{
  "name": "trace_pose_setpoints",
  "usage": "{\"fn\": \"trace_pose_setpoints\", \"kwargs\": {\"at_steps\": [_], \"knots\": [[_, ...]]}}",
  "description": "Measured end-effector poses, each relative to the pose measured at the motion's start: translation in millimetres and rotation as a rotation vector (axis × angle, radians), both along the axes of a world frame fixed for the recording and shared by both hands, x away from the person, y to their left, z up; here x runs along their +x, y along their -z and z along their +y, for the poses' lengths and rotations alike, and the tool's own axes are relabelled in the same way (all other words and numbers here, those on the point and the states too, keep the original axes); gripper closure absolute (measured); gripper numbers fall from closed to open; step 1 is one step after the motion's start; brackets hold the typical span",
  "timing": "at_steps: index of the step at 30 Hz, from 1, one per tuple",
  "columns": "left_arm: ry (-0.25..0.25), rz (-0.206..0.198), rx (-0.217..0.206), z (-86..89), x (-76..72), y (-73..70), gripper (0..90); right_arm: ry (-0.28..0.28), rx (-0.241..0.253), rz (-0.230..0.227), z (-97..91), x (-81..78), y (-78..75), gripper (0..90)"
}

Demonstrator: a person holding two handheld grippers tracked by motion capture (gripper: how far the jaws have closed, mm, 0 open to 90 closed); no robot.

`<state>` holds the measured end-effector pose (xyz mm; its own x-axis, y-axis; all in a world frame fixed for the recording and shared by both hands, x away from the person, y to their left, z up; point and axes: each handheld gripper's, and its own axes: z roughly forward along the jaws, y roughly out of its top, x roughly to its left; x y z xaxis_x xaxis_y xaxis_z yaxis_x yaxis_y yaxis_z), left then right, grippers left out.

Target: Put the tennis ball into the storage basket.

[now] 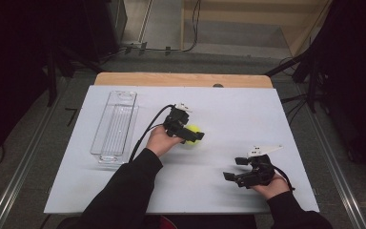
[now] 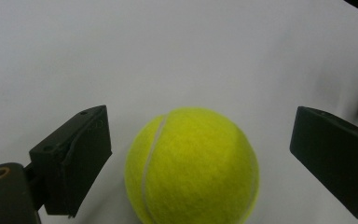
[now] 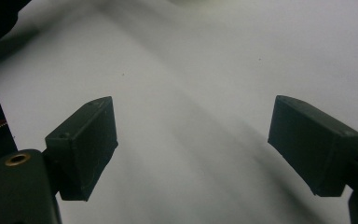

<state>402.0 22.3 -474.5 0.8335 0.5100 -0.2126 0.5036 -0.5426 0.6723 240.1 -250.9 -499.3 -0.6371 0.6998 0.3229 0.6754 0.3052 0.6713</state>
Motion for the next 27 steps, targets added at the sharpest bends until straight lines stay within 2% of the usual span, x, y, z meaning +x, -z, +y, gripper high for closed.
{"fn": "trace_pose_setpoints", "kwargs": {"at_steps": [3,8,14,21,22,26,27], "knots": [[0.003,0.015,0.015,-0.6,-0.2,5.0,5.8,0.001,0.000,0.000,0.0,-0.2,-0.2,13.6],[-0.003,0.014,0.021,-0.3,-1.1,11.7,7.2,-0.001,-0.002,-0.002,0.3,-0.2,-0.2,13.6],[0.002,0.029,0.050,-2.5,-2.8,24.0,7.2,-0.001,-0.002,-0.002,0.4,-0.1,-0.3,13.6],[-0.004,0.035,0.062,-2.8,-4.1,27.5,7.5,-0.002,-0.003,-0.004,0.2,-0.1,-0.5,13.6],[-0.011,0.021,0.064,-2.3,-5.1,27.5,13.7,-0.002,-0.003,-0.005,0.1,-0.1,-0.6,13.6],[-0.020,0.023,0.062,0.0,-4.7,26.9,20.3,-0.001,-0.004,-0.004,-0.1,0.0,-0.7,13.6],[-0.018,0.032,0.043,1.9,-4.4,26.6,23.4,0.000,-0.006,-0.005,-0.1,0.0,-0.5,13.6]]}}
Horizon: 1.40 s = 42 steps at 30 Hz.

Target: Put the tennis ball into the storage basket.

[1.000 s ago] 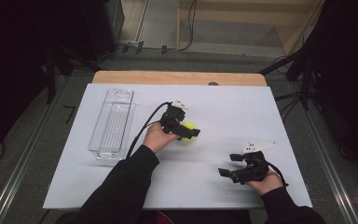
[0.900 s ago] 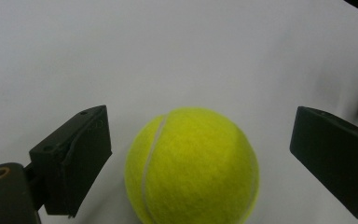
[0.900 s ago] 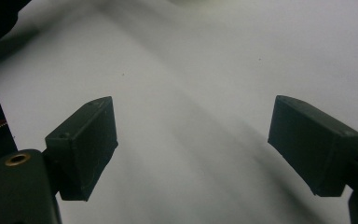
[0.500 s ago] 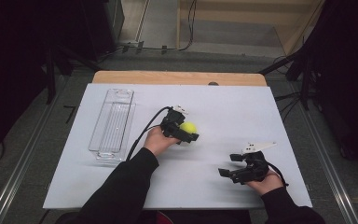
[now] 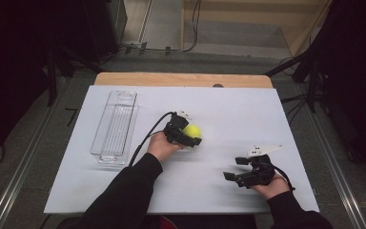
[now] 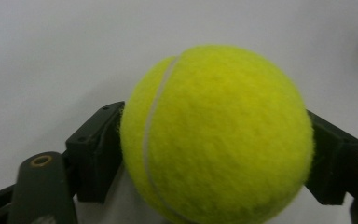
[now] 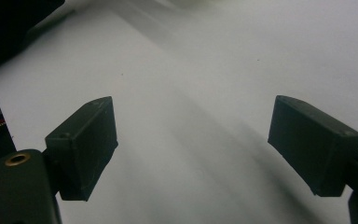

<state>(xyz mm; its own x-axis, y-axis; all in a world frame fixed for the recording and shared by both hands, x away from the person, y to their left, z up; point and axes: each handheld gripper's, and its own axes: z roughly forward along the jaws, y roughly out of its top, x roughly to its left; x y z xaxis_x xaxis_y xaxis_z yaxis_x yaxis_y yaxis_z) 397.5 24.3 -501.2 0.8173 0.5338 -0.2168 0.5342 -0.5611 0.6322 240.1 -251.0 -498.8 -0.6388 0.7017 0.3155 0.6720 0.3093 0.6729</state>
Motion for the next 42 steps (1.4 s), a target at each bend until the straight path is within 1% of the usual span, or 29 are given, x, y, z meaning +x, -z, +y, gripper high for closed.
{"fn": "trace_pose_setpoints", "kwargs": {"at_steps": [3,4,7,11,12,16,20,24,25,29,30,31,32,33,35,36,37,38,41,42], "knots": [[0.005,-0.004,0.006,-0.1,-0.6,-0.2,24.9,0.001,-0.001,0.001,0.1,0.2,0.1,13.6],[0.006,-0.012,0.011,-0.6,-1.3,-0.5,25.0,0.001,0.001,0.001,0.2,0.5,0.4,13.6],[0.004,-0.010,0.009,-0.6,-1.3,-0.5,25.3,0.001,0.001,0.000,0.3,0.5,0.3,13.6],[-0.009,-0.014,0.015,-1.2,-2.5,-1.3,25.5,-0.001,0.001,0.001,0.2,0.6,0.5,13.6],[-0.011,-0.023,0.024,-1.8,-3.2,-2.2,25.5,-0.001,0.000,0.003,0.4,0.5,0.3,13.6],[-0.017,-0.016,0.017,0.1,-2.1,-3.9,25.5,0.000,0.003,0.003,0.5,0.2,0.3,13.6],[-0.016,-0.004,0.001,4.1,-0.5,-8.5,25.5,0.000,0.002,0.001,0.4,0.5,0.4,13.6],[-0.018,0.001,0.001,6.2,0.2,-11.4,25.5,0.000,0.001,0.002,0.5,0.4,0.1,13.6],[-0.015,0.007,0.005,7.5,0.4,-13.9,25.5,-0.001,0.001,0.000,0.4,0.4,0.2,13.6],[-0.008,0.009,0.010,9.1,-0.6,-20.0,25.6,0.002,0.003,0.000,0.0,0.4,-0.1,13.6],[-0.008,0.009,0.010,9.1,-0.6,-20.0,25.5,0.002,0.002,0.000,-0.2,0.4,-0.1,13.6],[-0.006,0.005,0.003,9.5,-1.4,-23.3,25.5,0.003,0.002,0.000,-0.2,0.3,-0.3,13.6],[-0.006,0.005,0.003,9.5,-1.4,-23.3,25.5,0.003,0.002,0.000,-0.2,0.3,-0.3,13.6],[-0.001,0.004,0.004,10.3,-2.3,-27.1,25.5,0.004,0.004,0.000,-0.4,0.2,-0.4,13.6],[-0.002,0.004,0.001,10.4,-3.2,-29.1,25.5,0.003,0.004,-0.001,-0.5,0.1,-0.5,13.6],[0.011,0.005,0.005,11.7,-4.0,-33.8,25.5,0.004,0.004,-0.001,-0.8,0.1,-0.6,13.6],[0.011,0.005,0.005,11.7,-4.0,-33.8,25.5,0.004,0.004,-0.001,-0.8,0.1,-0.6,13.6],[0.014,0.002,-0.001,12.7,-5.7,-38.6,25.5,0.004,0.003,-0.001,-0.8,0.1,-0.7,13.6],[0.018,0.002,-0.010,13.6,-7.5,-42.7,25.5,0.004,0.004,-0.002,-0.8,0.1,-0.7,13.6],[0.027,0.003,-0.014,14.8,-8.5,-45.9,25.5,0.004,0.004,-0.002,-0.8,0.1,-0.7,13.6]]}}
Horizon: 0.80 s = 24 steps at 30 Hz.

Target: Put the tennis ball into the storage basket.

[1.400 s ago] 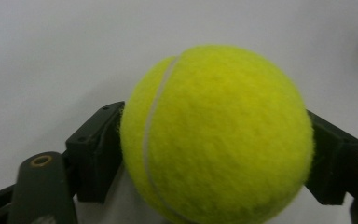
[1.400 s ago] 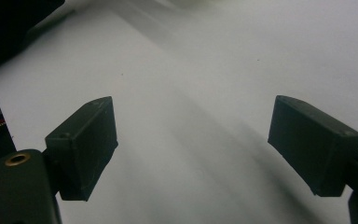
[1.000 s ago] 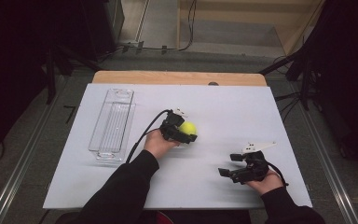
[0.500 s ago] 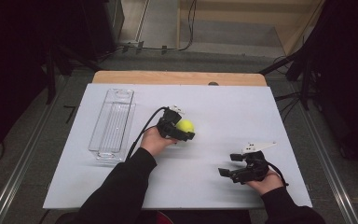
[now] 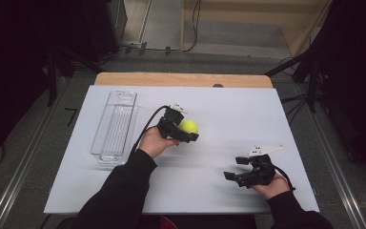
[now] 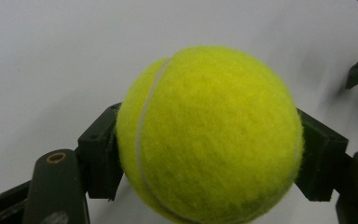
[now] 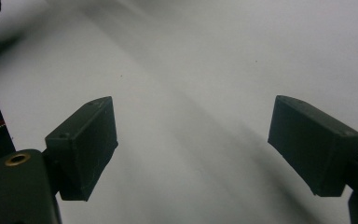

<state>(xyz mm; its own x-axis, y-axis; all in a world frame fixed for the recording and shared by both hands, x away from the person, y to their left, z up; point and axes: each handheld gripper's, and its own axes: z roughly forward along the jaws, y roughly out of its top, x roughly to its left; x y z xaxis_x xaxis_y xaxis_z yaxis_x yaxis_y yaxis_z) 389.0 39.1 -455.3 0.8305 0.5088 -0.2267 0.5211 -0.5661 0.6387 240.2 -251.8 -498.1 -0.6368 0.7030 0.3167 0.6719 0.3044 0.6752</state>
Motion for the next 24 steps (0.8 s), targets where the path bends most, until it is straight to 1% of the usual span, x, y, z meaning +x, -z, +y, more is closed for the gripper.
{"fn": "trace_pose_setpoints", "kwargs": {"at_steps": [1,3,6,10,12,14,19,24], "knots": [[0.000,0.000,0.000,0.0,0.0,0.0,25.5,0.000,0.000,0.000,0.0,0.0,0.0,13.6],[0.008,0.000,0.011,1.1,-2.5,-5.7,25.5,0.002,0.001,-0.001,0.0,-0.1,-0.2,13.6],[0.017,-0.003,0.003,2.0,-5.6,-13.1,25.5,0.004,0.004,0.000,-0.4,0.0,-0.4,13.6],[0.030,-0.007,0.005,3.5,-9.8,-22.6,25.5,0.003,0.004,-0.001,-0.6,-0.1,-0.4,13.6],[0.036,-0.007,0.001,3.8,-10.6,-24.6,25.5,0.005,0.004,-0.002,-0.5,-0.2,-0.4,13.6],[0.047,-0.022,0.002,4.6,-13.2,-30.3,25.5,0.006,0.005,-0.001,-0.5,-0.2,-0.6,13.6],[0.050,-0.028,-0.004,5.4,-14.4,-34.4,25.6,0.005,0.005,-0.002,-0.5,-0.1,-0.6,13.6],[0.037,-0.021,-0.002,8.4,-13.2,-35.6,25.5,0.005,0.003,-0.004,-0.6,-0.2,-0.5,13.6]]}}
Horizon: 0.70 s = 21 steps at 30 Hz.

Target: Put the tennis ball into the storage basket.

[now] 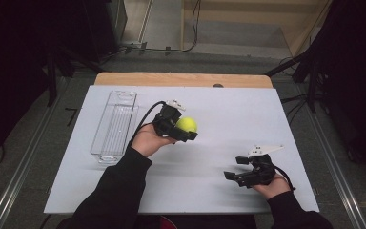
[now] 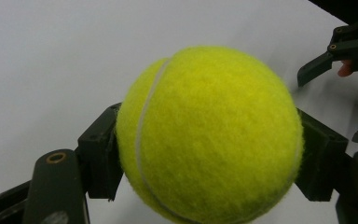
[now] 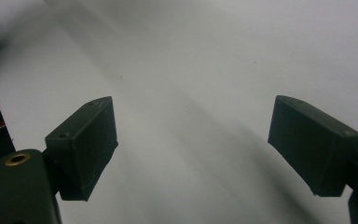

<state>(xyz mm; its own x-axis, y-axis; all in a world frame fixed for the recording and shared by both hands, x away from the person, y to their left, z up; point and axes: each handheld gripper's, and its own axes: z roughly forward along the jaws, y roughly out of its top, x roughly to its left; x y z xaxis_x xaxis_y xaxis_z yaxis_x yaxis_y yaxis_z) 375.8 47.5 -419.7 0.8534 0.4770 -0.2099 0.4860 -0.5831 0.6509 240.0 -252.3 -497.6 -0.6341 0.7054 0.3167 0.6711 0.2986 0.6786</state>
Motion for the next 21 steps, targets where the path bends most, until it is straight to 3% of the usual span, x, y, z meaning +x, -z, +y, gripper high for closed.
{"fn": "trace_pose_setpoints", "kwargs": {"at_steps": [21], "knots": [[-0.045,0.007,0.003,22.6,8.2,-13.2,25.5,0.005,-0.002,-0.004,0.0,-0.2,-0.7,13.6]]}}
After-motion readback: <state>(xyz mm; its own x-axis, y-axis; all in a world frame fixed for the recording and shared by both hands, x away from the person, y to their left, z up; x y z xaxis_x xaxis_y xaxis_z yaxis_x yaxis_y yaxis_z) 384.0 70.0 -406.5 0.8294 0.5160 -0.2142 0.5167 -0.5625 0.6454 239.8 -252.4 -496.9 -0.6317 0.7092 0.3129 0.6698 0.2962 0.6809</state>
